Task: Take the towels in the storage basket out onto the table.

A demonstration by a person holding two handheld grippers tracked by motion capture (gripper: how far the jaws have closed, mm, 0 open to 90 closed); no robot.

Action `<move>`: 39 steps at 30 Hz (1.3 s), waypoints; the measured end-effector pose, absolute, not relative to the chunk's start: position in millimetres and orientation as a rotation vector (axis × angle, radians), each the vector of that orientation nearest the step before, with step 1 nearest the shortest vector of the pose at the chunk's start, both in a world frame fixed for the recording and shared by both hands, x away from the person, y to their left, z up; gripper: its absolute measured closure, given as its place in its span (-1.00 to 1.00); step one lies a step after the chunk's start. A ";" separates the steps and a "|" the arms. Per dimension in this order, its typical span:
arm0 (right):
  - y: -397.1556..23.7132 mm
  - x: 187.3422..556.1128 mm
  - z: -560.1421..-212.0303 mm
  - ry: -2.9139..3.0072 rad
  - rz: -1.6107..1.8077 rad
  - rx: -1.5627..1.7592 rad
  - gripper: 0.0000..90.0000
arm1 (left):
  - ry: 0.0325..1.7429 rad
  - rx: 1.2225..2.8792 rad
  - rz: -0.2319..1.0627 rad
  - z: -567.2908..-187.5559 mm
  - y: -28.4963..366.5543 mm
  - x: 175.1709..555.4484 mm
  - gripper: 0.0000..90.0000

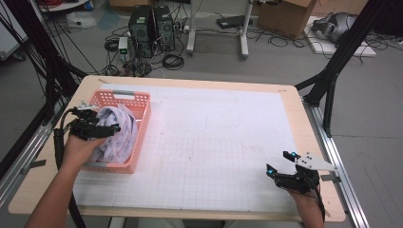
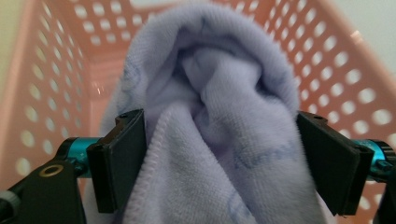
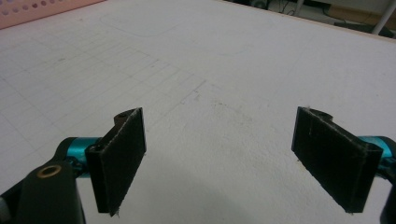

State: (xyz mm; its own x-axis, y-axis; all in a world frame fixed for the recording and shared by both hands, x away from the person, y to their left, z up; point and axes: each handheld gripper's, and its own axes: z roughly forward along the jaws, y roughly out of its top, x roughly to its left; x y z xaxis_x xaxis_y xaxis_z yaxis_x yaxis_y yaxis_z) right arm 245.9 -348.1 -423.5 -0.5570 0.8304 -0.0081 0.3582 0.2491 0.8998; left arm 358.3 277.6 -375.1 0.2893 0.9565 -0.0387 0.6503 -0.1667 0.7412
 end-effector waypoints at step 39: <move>-350.3 243.0 -422.3 2.024 1.270 1.070 -0.61 | 1.530 1.874 0.475 -401.0 277.0 383.5 0.20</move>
State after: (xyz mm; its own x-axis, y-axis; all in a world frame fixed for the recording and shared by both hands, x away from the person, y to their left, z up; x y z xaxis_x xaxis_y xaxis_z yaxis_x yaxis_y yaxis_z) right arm 243.0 -350.3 -422.3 -0.5543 0.8322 -0.0162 0.3471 0.2488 0.9042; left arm 383.5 277.0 -401.0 0.2485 0.9602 -0.1277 0.7194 -0.0946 0.6881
